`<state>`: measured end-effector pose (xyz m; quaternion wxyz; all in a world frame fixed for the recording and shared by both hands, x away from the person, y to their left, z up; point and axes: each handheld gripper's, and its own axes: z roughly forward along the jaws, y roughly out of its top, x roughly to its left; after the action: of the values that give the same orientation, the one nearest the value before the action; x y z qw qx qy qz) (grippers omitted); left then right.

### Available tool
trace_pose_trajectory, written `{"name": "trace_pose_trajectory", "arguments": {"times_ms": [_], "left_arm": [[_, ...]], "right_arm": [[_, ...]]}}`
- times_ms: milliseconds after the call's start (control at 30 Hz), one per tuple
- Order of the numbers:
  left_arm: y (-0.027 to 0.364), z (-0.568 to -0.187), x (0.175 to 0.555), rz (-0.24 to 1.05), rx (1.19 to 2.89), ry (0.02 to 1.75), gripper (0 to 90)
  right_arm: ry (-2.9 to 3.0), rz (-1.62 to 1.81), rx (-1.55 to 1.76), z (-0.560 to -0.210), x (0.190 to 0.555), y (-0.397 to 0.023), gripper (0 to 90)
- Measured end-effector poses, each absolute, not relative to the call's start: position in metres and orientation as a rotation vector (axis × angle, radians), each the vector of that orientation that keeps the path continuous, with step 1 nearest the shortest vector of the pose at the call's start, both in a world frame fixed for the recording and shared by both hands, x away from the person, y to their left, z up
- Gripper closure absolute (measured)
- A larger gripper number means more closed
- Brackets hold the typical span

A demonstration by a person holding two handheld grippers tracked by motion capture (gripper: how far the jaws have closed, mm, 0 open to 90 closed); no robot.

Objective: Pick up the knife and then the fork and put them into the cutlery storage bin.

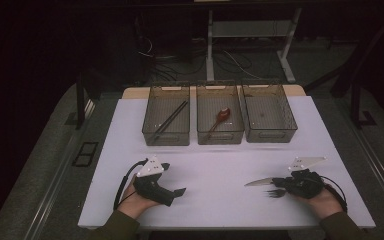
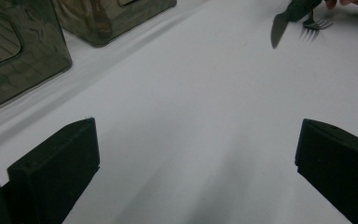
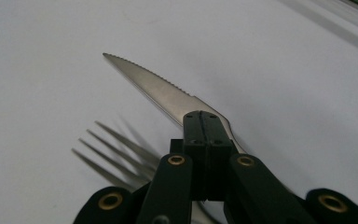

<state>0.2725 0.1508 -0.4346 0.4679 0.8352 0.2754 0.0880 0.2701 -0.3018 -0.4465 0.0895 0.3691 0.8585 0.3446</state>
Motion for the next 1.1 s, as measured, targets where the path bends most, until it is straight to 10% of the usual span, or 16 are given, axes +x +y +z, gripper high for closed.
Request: {"name": "trace_pose_trajectory", "arguments": {"times_ms": [533, 1100], "left_arm": [[0.151, -0.435, 0.273, 0.216, 2.049, 0.675, 0.0], [0.151, -0.435, 0.273, 0.217, 2.054, 0.670, 0.0]], "right_arm": [[2.503, 1.014, 1.127, -0.447, 0.300, -0.299, 90.0], [2.589, 1.114, 1.071, -0.431, 0.241, -0.314, 90.0]]}}
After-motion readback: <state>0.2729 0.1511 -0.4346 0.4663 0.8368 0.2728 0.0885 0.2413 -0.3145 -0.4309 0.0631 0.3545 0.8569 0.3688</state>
